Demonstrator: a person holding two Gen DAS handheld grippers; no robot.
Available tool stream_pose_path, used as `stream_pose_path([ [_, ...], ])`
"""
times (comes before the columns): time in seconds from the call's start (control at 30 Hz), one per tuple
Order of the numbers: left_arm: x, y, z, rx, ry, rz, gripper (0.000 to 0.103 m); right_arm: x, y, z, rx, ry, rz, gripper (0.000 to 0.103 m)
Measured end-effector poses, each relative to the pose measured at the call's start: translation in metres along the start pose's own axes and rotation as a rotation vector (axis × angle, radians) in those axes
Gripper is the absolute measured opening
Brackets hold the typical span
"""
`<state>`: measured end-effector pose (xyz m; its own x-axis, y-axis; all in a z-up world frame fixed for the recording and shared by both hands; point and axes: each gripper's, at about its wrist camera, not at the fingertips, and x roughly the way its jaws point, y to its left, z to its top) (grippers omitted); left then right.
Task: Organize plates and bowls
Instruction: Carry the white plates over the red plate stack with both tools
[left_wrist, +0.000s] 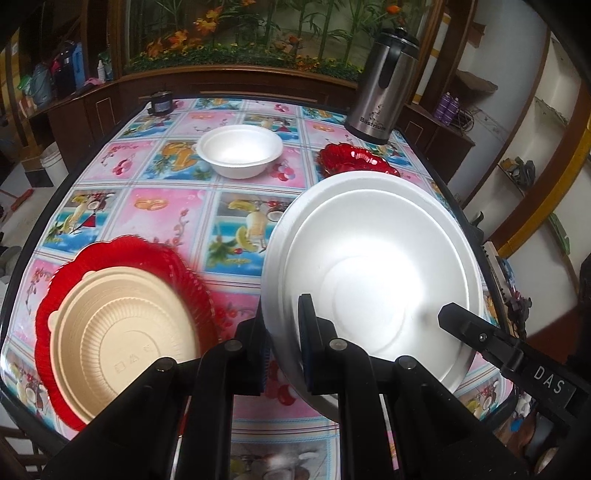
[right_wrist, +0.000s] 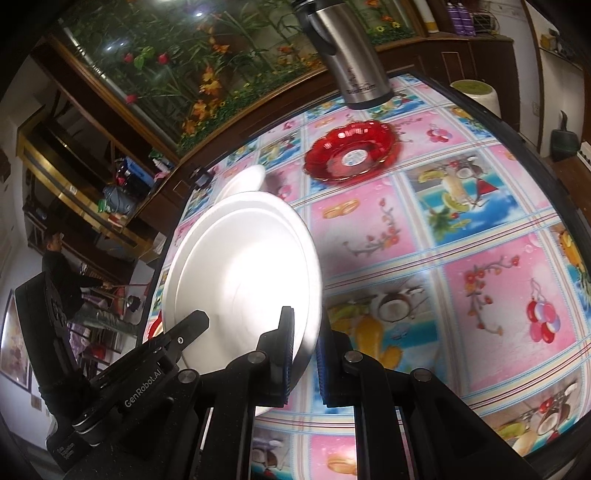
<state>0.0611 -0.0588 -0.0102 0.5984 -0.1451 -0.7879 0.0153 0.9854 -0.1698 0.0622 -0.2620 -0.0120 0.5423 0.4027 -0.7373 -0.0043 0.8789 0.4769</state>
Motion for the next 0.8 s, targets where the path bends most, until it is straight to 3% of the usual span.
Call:
stream_pose_path([
  [0.8, -0.040, 0.083, -0.009, -0.125, -0.067, 0.071, 0.011, 0.025, 0.085, -0.015, -0.143, 0.048, 0.095, 0.011],
])
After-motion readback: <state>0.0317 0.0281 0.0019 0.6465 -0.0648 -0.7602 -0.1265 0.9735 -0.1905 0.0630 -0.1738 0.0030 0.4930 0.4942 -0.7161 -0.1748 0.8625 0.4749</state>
